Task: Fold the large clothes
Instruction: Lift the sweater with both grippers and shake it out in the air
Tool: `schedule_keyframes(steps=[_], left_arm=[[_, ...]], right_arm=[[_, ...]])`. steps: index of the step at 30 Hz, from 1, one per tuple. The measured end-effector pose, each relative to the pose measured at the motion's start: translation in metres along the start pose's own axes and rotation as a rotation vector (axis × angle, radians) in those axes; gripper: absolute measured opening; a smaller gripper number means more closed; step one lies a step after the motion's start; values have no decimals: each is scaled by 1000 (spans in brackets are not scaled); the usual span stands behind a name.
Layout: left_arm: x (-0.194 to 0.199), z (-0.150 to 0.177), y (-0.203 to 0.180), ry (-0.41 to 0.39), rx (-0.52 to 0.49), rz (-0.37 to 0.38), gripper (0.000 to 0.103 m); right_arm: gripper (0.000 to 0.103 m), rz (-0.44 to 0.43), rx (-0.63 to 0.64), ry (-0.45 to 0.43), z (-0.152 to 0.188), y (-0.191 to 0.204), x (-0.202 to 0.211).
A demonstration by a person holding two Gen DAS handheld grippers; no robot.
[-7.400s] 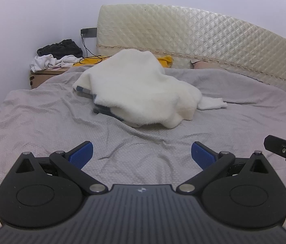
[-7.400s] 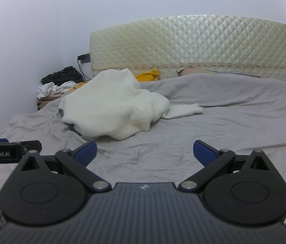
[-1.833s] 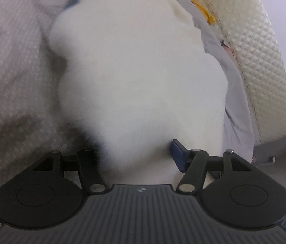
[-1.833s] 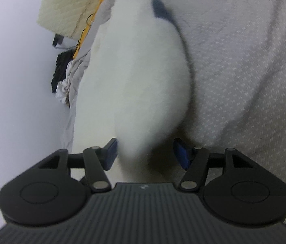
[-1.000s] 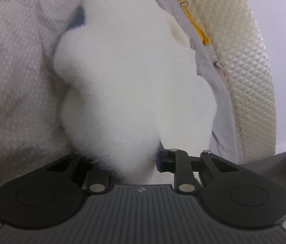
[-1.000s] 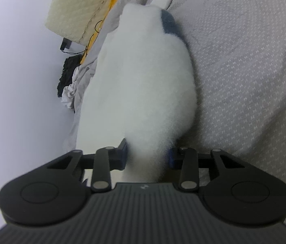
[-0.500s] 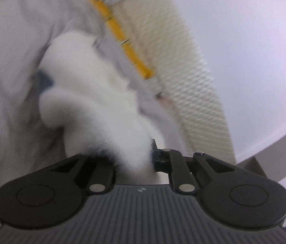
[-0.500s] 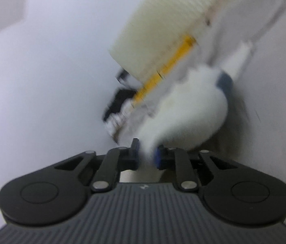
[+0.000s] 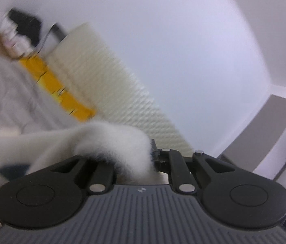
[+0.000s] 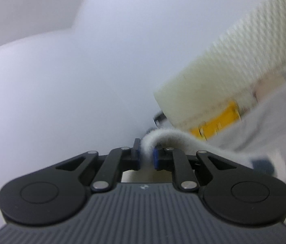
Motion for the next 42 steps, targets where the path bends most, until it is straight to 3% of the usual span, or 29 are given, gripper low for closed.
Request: schedule_keyframes(steps=[10,14,17,22,29,35,38,42], left_arm=[[13,-108,-155,-97,-145,134,14],[2,-130,-187,-94,-165,158,15],[-23,-127,-181,-61,-172,123,15],[-101,-77,-110,69,-163,17,15],[-223,18,27,220,-112,-105,15],[-338,112,168,339,-110,-225,15],[-387,164,236,412,-133,-268,15],[-437,208,310,493,-159,-302,15]], right_arm=[[15,-117,164,-135,-126,120,13],[15,-97,223,-148,-160,140,2],[15,-50,242,-131,-165,126,-18],[15,81,214,-39,-127,37,-62],[15,254,123,90,-38,-144,-138],[15,393,30,175,41,-296,-221],[15,452,-2,240,91,-355,-242],[15,488,7,309,140,-424,-267]])
Point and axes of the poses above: each gripper's, at about its wrist camera, not at the fingertips, and x roughly against the way its jaws point, y to its left, z to its underside, the point moved 10 cm from there along -x, roughly the way its jaws point, and after that the axes turned 13 degrees about -y, right-handed, at the moved point
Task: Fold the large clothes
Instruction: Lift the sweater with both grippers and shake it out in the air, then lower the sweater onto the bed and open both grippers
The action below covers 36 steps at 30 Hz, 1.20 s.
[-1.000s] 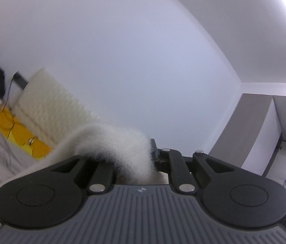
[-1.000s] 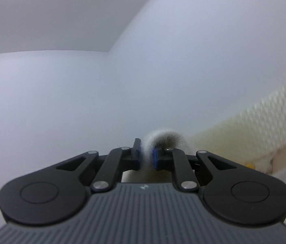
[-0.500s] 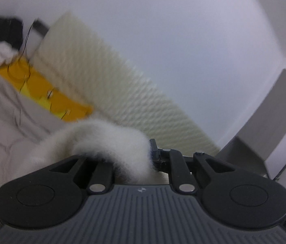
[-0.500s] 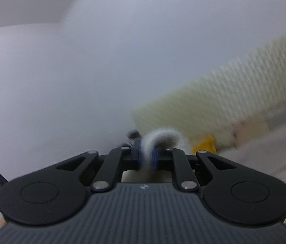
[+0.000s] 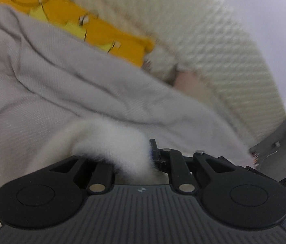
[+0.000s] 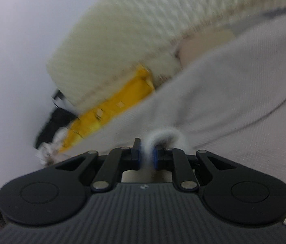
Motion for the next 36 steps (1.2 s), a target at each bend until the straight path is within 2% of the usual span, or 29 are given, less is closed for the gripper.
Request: schedule_keyframes(steps=[2,6,11,14,16,17,18,19,20,21,22,25,31,36], left_arm=[[-35,11,19,44,-9,-18,15],[-73,35,40,115,-37,-56,15],[-76,50,49,140,-90,-65,15],[-66,50,38,131,-151,-61,17],[-55,48,29,134,-157,-57,20],[-47,47,23,139,-158,-54,26],[-42,46,19,145,-160,-47,35],[-35,45,14,146,-162,-42,44],[-27,42,9,136,-168,-33,65],[-20,39,3,118,-183,-28,80],[-10,37,-3,99,-208,-25,83],[17,33,-19,64,-279,-28,85],[93,36,-49,14,-301,5,85],[166,47,-70,-39,-328,10,85]], right_arm=[[15,17,15,33,16,-13,-8],[15,67,-20,105,41,-37,-32],[16,89,10,158,61,-41,-38],[16,89,14,161,62,-38,-35],[19,96,18,168,59,-35,-32],[22,99,28,173,58,-31,-30],[31,96,43,176,59,-37,-30],[46,89,61,181,58,-32,-27],[54,76,79,184,58,-27,-24],[65,64,101,182,58,-20,-18],[70,59,116,174,56,-14,-12],[70,40,140,153,52,3,13],[70,18,169,100,50,36,83],[70,0,255,48,50,67,147]])
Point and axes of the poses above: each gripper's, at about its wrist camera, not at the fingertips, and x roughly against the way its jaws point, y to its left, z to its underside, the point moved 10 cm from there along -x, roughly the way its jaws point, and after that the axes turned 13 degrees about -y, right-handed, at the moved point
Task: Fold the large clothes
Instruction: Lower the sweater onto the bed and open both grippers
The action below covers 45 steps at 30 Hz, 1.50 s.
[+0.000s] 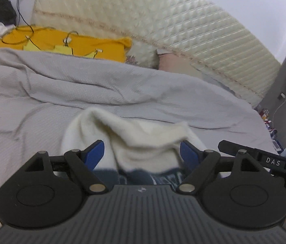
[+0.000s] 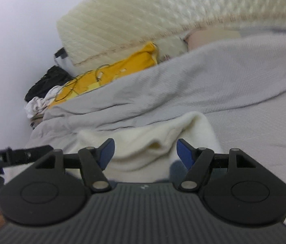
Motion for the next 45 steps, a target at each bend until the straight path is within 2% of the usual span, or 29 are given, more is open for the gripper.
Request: schedule_keyframes(steps=[5,11,15,17,20,23,30,34,38,40,45], left_arm=[[79,7,-25,-43,-50,-2,85],[156,28,-46,-62,-73,3,85],[198,53,-57,-60,-57,0,85],[214,74,-60,-38,-13,7,85],[230,102,-65,-33,-14,2,84],[242,133,-73,-5,-46,6,84],[252,186,-88,35,-91,-11,84],[242,201,-84,37,-132,-57,84],[230,213,-69,61,-102,-96,84],[226,216,-61,62,-110,-127,84],[218,216,-53,47,-146,-161,84]], right_arm=[[70,-22,29,-49,0,29,70],[71,-23,71,-70,16,53,139],[70,-21,118,-86,30,65,178],[70,-13,122,-105,37,70,198],[70,-7,137,-130,52,76,224],[70,5,175,-131,73,81,244],[70,-9,114,-129,101,65,268],[70,-7,117,-127,105,58,267],[70,3,124,-115,118,50,265],[77,13,128,-95,126,45,263],[77,2,127,-80,132,42,257]])
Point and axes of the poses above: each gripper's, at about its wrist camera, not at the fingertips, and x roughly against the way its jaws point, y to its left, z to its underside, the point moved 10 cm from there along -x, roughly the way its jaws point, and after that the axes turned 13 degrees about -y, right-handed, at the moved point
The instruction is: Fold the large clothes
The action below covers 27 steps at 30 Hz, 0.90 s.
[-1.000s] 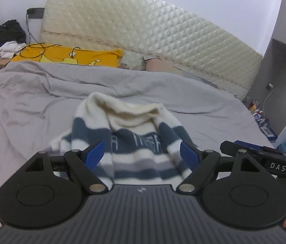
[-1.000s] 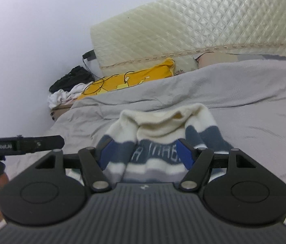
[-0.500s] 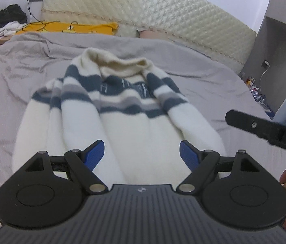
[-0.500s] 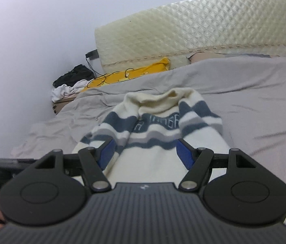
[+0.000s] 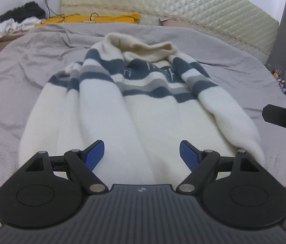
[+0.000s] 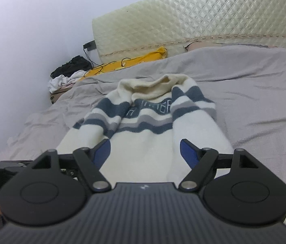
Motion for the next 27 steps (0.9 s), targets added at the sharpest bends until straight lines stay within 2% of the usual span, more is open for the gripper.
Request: schedule_keyframes(steps=[2,4,6,10,13,16,17,18,19,23,27], left_arm=[[-2,1,1,-4,-9,-11,84],[-6,2,3,-1,-12,-22,84],[-9,5,2,7,-22,-25,84],[-13,15,-5,24,-81,-28,83],[-19,24,-11,48,-141,-44,77],[-30,35,-10,103,-173,-72,58],[-33,39,-6,130,-164,-78,47],[-34,40,-3,137,-142,-76,41],[-34,39,0,139,-115,-72,37],[-17,21,9,102,-50,-43,10],[10,-10,42,43,42,-48,8]], right_arm=[[80,-1,-13,5,2,-2,-3],[94,12,-19,1,2,-5,-4],[102,14,-33,-8,2,-8,-5],[102,12,-70,2,5,-14,-9],[102,27,-83,24,9,-19,-16],[102,46,-107,52,16,-26,-21],[102,50,-113,58,18,-28,-22],[102,55,-116,61,20,-31,-24],[102,67,-117,66,22,-33,-26],[102,91,-125,117,35,-41,-36],[102,91,-135,132,39,-42,-42]])
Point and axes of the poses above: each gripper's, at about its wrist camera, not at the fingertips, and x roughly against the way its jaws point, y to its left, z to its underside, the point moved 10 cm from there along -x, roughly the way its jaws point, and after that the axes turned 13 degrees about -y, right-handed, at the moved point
